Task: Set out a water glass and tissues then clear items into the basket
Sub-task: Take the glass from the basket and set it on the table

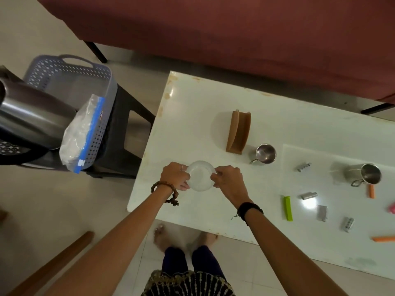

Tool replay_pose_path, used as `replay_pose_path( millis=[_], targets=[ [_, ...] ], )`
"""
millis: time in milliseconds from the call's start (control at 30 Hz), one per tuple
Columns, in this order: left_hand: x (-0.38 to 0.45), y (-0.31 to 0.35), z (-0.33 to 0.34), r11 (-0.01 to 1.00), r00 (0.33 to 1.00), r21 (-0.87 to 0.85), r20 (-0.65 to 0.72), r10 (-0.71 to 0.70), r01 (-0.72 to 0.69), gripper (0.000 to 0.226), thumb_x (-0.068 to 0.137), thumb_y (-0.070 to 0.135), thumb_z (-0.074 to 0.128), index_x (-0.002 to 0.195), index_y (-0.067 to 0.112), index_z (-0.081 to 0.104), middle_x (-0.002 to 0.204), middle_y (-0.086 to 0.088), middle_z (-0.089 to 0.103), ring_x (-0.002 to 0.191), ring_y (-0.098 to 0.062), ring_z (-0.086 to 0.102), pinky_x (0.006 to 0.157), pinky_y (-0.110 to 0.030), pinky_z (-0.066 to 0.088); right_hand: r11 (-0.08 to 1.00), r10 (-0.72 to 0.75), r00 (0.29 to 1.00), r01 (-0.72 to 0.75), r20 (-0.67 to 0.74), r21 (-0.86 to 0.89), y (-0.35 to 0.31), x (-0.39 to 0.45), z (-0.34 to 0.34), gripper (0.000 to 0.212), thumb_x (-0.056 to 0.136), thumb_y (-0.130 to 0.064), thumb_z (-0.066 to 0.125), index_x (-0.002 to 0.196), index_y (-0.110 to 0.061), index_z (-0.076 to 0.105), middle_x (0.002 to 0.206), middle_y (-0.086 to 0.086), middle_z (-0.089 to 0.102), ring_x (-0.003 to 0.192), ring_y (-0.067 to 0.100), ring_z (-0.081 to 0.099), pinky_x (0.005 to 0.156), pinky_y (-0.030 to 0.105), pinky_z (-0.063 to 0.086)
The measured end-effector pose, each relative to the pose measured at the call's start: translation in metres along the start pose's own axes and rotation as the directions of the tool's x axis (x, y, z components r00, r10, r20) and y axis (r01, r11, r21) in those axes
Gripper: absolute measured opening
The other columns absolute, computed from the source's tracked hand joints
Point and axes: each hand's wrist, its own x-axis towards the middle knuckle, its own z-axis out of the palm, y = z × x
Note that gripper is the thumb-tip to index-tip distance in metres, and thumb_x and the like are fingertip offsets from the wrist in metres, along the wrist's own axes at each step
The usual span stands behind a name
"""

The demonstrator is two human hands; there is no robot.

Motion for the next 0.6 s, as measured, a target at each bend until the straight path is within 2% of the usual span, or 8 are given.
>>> replay_pose_path(
  millis=[100, 167, 267, 333, 400, 500, 567, 600],
  targets=[
    [0.004, -0.006, 0.004, 1.0, 1.0, 0.004, -0.02, -0.01, 0.01, 0.044, 0.081, -0.005, 0.054, 0.125, 0.002, 0.053, 0.1, -0.029, 0.067, 0.04, -0.007, 0.06, 0.066, -0.029, 0.055, 1.0, -0.005, 1.0, 0.005, 0.012, -0.013, 0.004, 0.001, 0.004, 0.019, 0.081, -0.01, 0.056, 0.077, 0.006, 0.066, 0.064, 0.019, 0.069, 0.056, 0.022, 0.066, 0.062, 0.03, 0.052],
    [0.007, -0.011, 0.005, 1.0, 1.0, 0.005, -0.029, -0.009, 0.009, 0.044, 0.081, -0.005, 0.054, 0.125, 0.002, 0.053, 0.099, -0.028, 0.068, 0.035, -0.003, 0.059, 0.067, -0.029, 0.055, 1.0, -0.007, 1.0, 0.008, 0.015, -0.026, 0.007, 0.001, 0.007, 0.019, 0.082, -0.011, 0.056, 0.078, 0.004, 0.067, 0.063, 0.016, 0.069, 0.057, 0.023, 0.067, 0.062, 0.028, 0.051],
    [0.011, -0.015, 0.005, 1.0, 1.0, 0.008, -0.03, -0.01, 0.01, 0.045, 0.081, -0.005, 0.054, 0.125, 0.003, 0.053, 0.099, -0.027, 0.068, 0.042, -0.008, 0.061, 0.067, -0.03, 0.056, 1.0, 0.0, 1.0, 0.0, 0.026, -0.029, 0.009, 0.001, 0.011, 0.02, 0.083, -0.012, 0.056, 0.082, 0.004, 0.068, 0.065, 0.016, 0.07, 0.059, 0.023, 0.068, 0.065, 0.029, 0.052],
    [0.013, -0.018, 0.005, 1.0, 1.0, 0.026, -0.032, 0.0, 0.001, 0.045, 0.081, -0.005, 0.054, 0.125, 0.004, 0.053, 0.099, -0.027, 0.068, 0.05, -0.012, 0.061, 0.06, -0.027, 0.057, 0.999, 0.005, 1.0, -0.004, 0.03, -0.032, 0.01, 0.001, 0.013, 0.019, 0.084, -0.013, 0.056, 0.088, 0.001, 0.069, 0.068, 0.016, 0.071, 0.061, 0.022, 0.068, 0.067, 0.028, 0.052],
    [0.017, -0.022, 0.007, 0.999, 0.999, 0.045, -0.037, 0.01, -0.009, 0.045, 0.08, -0.005, 0.054, 0.125, 0.004, 0.054, 0.098, -0.025, 0.069, 0.047, -0.009, 0.061, 0.05, -0.02, 0.055, 0.999, 0.005, 0.999, -0.003, 0.034, -0.039, 0.011, 0.001, 0.015, 0.019, 0.085, -0.013, 0.055, 0.09, 0.0, 0.069, 0.069, 0.016, 0.071, 0.063, 0.023, 0.069, 0.069, 0.03, 0.053],
    [0.021, -0.025, 0.01, 0.998, 0.999, 0.062, -0.036, 0.029, -0.027, 0.044, 0.08, -0.004, 0.054, 0.123, 0.005, 0.055, 0.096, -0.024, 0.07, 0.042, -0.007, 0.06, 0.044, -0.017, 0.053, 1.0, 0.003, 1.0, -0.002, 0.022, -0.024, 0.014, 0.0, 0.017, 0.015, 0.085, -0.011, 0.056, 0.077, -0.003, 0.066, 0.062, 0.011, 0.068, 0.057, 0.019, 0.067, 0.062, 0.027, 0.052],
    [0.023, -0.024, 0.012, 0.995, 0.998, 0.089, -0.03, 0.057, -0.054, 0.043, 0.08, -0.003, 0.053, 0.122, 0.006, 0.055, 0.097, -0.024, 0.07, 0.052, -0.016, 0.064, 0.045, -0.018, 0.053, 1.0, 0.013, 1.0, -0.013, -0.008, 0.002, 0.017, 0.0, 0.016, 0.017, 0.083, -0.008, 0.057, 0.067, -0.008, 0.061, 0.054, 0.005, 0.062, 0.05, 0.013, 0.064, 0.056, 0.025, 0.05],
    [0.023, -0.025, 0.012, 0.993, 0.998, 0.096, -0.021, 0.066, -0.064, 0.042, 0.081, -0.001, 0.054, 0.122, 0.006, 0.054, 0.098, -0.023, 0.069, 0.058, -0.021, 0.066, 0.047, -0.018, 0.053, 1.0, 0.025, 0.999, -0.025, -0.02, 0.011, 0.018, 0.0, 0.017, 0.018, 0.083, -0.007, 0.057, 0.065, -0.006, 0.06, 0.053, 0.005, 0.061, 0.051, 0.014, 0.064, 0.055, 0.029, 0.052]
  ],
)
